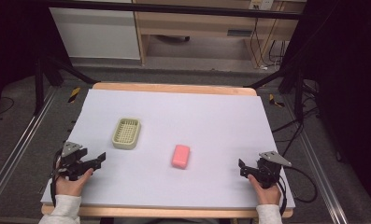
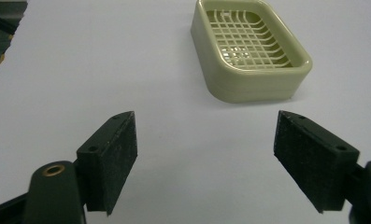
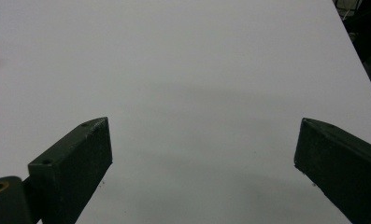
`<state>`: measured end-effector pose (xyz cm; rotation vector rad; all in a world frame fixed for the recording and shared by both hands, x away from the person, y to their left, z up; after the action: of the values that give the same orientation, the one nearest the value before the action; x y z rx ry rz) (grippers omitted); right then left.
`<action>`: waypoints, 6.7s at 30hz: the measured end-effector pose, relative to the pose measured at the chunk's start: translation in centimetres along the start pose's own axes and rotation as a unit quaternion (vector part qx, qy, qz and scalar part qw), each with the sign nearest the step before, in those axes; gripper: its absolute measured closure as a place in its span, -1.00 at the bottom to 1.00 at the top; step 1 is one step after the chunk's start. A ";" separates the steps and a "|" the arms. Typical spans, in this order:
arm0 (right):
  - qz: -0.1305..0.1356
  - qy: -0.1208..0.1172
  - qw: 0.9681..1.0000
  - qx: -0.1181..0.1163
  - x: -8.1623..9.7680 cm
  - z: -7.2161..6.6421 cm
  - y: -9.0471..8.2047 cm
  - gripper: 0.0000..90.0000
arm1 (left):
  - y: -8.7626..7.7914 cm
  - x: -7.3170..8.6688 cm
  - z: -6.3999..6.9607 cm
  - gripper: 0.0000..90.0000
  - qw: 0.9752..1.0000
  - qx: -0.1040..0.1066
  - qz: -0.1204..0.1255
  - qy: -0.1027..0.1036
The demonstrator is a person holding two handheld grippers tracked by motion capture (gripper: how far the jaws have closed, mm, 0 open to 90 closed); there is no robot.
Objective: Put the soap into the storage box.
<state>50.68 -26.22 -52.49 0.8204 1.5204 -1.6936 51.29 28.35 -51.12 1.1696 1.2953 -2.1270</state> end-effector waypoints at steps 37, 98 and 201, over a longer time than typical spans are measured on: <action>-0.006 -0.006 1.000 -0.003 0.4 -0.5 0.0 -0.91 | 0.7 -1.2 4.7 -0.30 0.999 0.034 0.000 0.030; -0.015 0.000 1.000 -0.007 1.1 -1.0 0.5 -0.90 | 5.6 -6.7 13.7 -0.42 0.991 0.104 -0.007 0.088; -0.025 -0.012 0.999 -0.015 1.2 -1.3 0.7 -0.90 | 16.9 -2.5 22.4 -0.46 0.975 0.125 -0.146 0.114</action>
<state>50.58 -25.10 -54.06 0.7493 1.5584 -1.7075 54.00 0.40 -53.17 1.4366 1.4015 -2.4860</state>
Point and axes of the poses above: each handheld gripper's, and its own axes: y roughly forward along the jaws, x roughly out of its underside, z roughly to its right, the point moved 9 cm from there along y, roughly forward along the jaws, and after that the axes turned 13 degrees about x, right-handed, at the moved point
